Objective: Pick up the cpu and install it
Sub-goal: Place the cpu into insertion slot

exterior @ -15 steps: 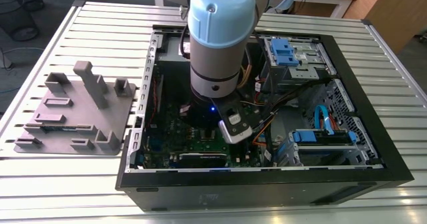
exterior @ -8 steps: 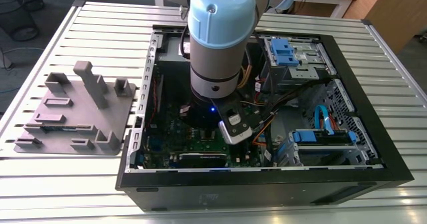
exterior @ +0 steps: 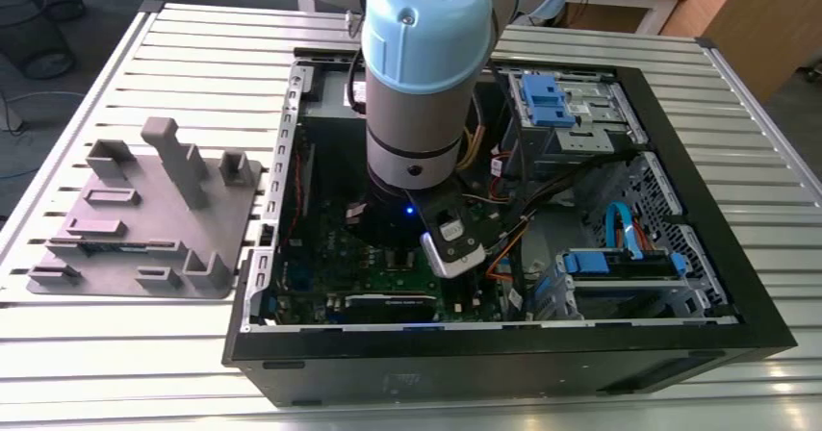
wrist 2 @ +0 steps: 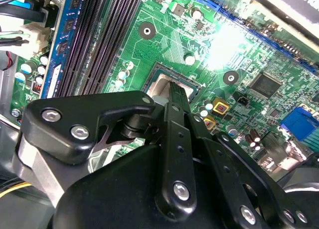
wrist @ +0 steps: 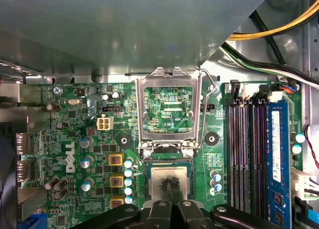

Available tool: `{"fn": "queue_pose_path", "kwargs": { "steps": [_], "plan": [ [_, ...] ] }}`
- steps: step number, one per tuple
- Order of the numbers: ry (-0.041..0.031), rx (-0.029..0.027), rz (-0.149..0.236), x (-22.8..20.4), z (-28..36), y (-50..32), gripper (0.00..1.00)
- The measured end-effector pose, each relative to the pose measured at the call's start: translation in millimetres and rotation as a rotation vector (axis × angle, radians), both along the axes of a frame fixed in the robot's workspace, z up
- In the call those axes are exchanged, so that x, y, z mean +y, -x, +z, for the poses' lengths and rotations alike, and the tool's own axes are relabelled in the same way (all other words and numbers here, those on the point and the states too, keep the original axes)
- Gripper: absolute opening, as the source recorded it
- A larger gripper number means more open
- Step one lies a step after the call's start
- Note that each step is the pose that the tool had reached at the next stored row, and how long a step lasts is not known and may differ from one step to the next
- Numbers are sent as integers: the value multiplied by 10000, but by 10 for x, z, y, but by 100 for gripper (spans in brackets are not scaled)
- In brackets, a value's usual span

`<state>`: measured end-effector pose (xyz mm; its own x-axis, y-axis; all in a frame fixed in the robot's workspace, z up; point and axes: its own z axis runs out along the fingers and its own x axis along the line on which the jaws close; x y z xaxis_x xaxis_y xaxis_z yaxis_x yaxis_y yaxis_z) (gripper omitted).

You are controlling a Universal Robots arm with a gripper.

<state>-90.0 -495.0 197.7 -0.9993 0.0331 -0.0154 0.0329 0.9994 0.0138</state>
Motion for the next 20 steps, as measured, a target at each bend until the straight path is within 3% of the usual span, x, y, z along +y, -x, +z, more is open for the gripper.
{"fn": "queue_pose_path", "kwargs": {
  "steps": [6, 17, 20],
  "plan": [
    [-1, 0, 0, 0, 59, 0, 11],
    [0, 0, 0, 0, 306, 0, 11],
    [-3, -1, 0, 1, 314, 0, 11]
  ]
}}
